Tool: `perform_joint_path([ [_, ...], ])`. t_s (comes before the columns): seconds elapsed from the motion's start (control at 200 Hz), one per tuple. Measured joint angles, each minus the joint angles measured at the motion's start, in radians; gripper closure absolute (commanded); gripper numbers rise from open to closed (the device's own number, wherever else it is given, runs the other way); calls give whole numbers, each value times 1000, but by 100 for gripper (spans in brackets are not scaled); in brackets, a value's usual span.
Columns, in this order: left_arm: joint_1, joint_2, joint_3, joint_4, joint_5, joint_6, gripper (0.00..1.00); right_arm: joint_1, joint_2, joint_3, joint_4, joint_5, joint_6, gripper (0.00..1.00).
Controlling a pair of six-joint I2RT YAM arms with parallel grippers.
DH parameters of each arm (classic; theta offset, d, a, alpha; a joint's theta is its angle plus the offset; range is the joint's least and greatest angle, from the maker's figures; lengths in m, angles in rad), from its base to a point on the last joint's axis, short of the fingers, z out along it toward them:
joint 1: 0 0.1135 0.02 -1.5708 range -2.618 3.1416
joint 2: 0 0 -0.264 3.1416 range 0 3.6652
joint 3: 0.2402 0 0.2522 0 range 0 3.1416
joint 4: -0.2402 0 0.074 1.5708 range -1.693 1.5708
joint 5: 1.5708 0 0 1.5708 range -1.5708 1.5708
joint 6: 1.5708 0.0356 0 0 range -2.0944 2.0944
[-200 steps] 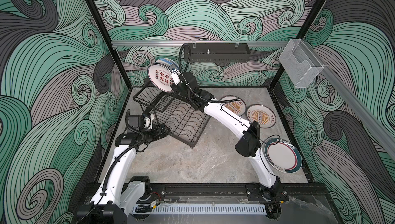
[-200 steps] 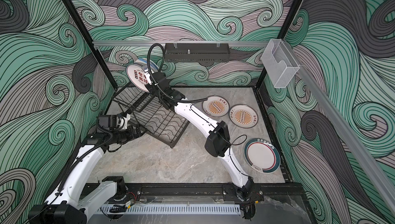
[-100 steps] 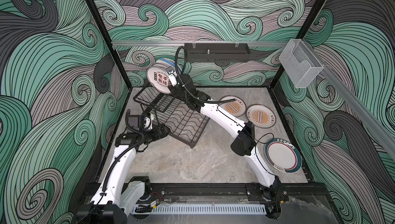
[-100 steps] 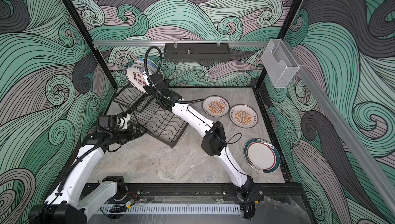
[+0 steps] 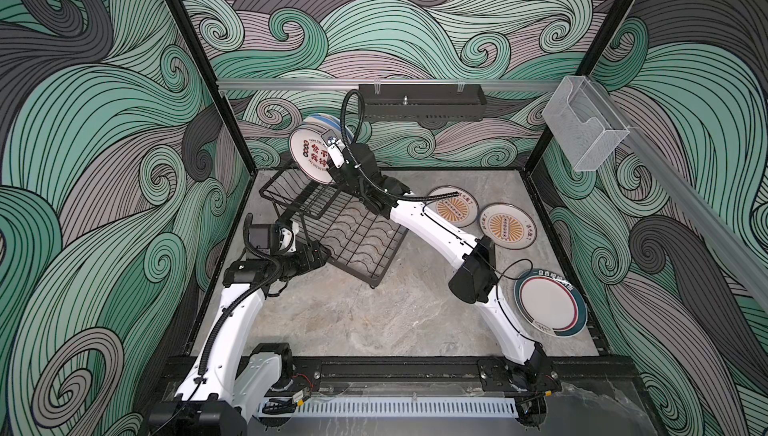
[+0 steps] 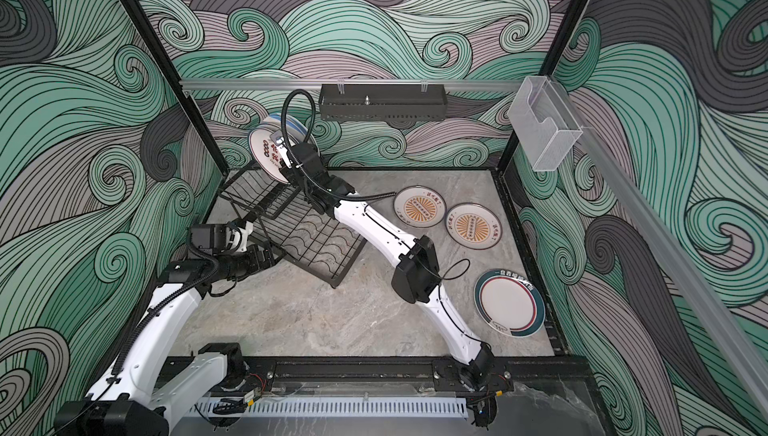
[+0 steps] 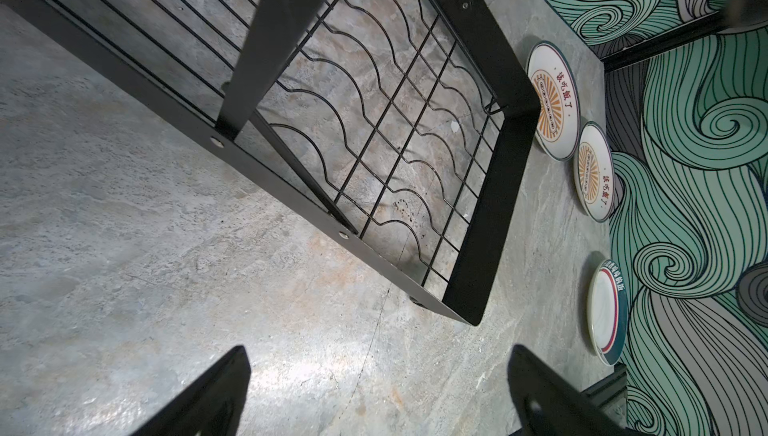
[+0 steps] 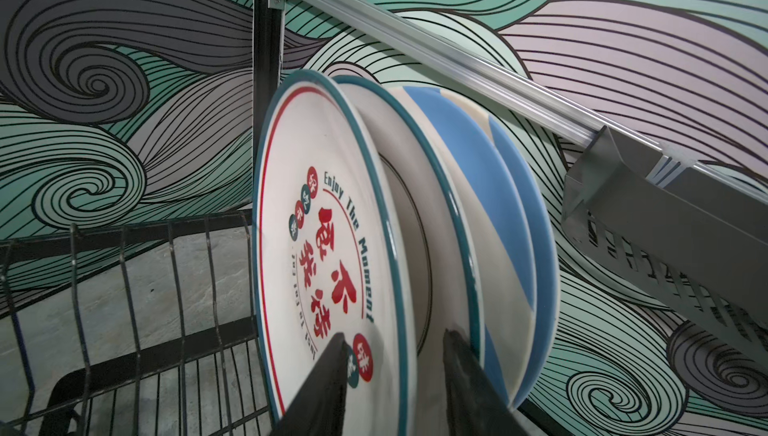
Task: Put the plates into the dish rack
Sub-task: 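Lower the red-text plate into the rack slot in front of the other plates, then open the right gripper and draw it back toward the teal-rimmed plate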
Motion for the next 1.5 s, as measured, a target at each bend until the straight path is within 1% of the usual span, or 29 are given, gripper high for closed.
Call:
perform_joint_path([
  [0.105, 0, -2, 0, 0, 0, 0, 1, 1, -14, 0, -40, -20, 13, 44],
  [0.265, 0, -8, 0, 0, 0, 0, 1, 1, -82, -16, -107, -37, 26, 38],
  [0.36, 0, -21, 0, 0, -3, 1, 1, -3, -163, -77, -125, -38, 36, 36],
  [0.525, 0, -48, 0, 5, -2, 3, 1, -8, -333, -227, -143, -37, 38, 35],
  [0.63, 0, -50, 0, 13, 11, 11, 1, -9, -456, -372, -141, -21, 35, 34],
  [0.816, 0, -49, -1, 27, 37, 12, 1, -27, -681, -727, -127, 41, 51, 34],
  [0.941, 0, -50, -3, 55, 60, 7, 1, -89, -838, -967, -134, 57, 111, 34],
  [1.086, -12, -51, -4, 90, 66, -11, 1, -173, -1016, -1201, -146, 105, 180, 33],
  [1.216, -63, -64, -14, 142, 63, -44, 1, -248, -1146, -1361, -196, 126, 262, 32],
  [1.326, -163, -76, -42, 202, 40, -71, 2, -323, -1209, -1459, -275, 132, 343, 31],
  [1.336, -178, -76, -44, 206, 39, -72, 1, -329, -1212, -1464, -282, 132, 349, 30],
  [1.351, -194, -75, -46, 211, 32, -74, 1, -340, -1217, -1476, -292, 130, 359, 24],
  [1.381, -223, -69, -48, 221, 26, -76, 1, -362, -1227, -1497, -312, 126, 381, 16],
  [1.426, -262, -53, -50, 238, 21, -79, 1, -396, -1241, -1528, -342, 116, 417, 7],
  [1.501, -293, -11, -50, 257, 21, -86, 1, -467, -1263, -1580, -383, 72, 483, 1],
])
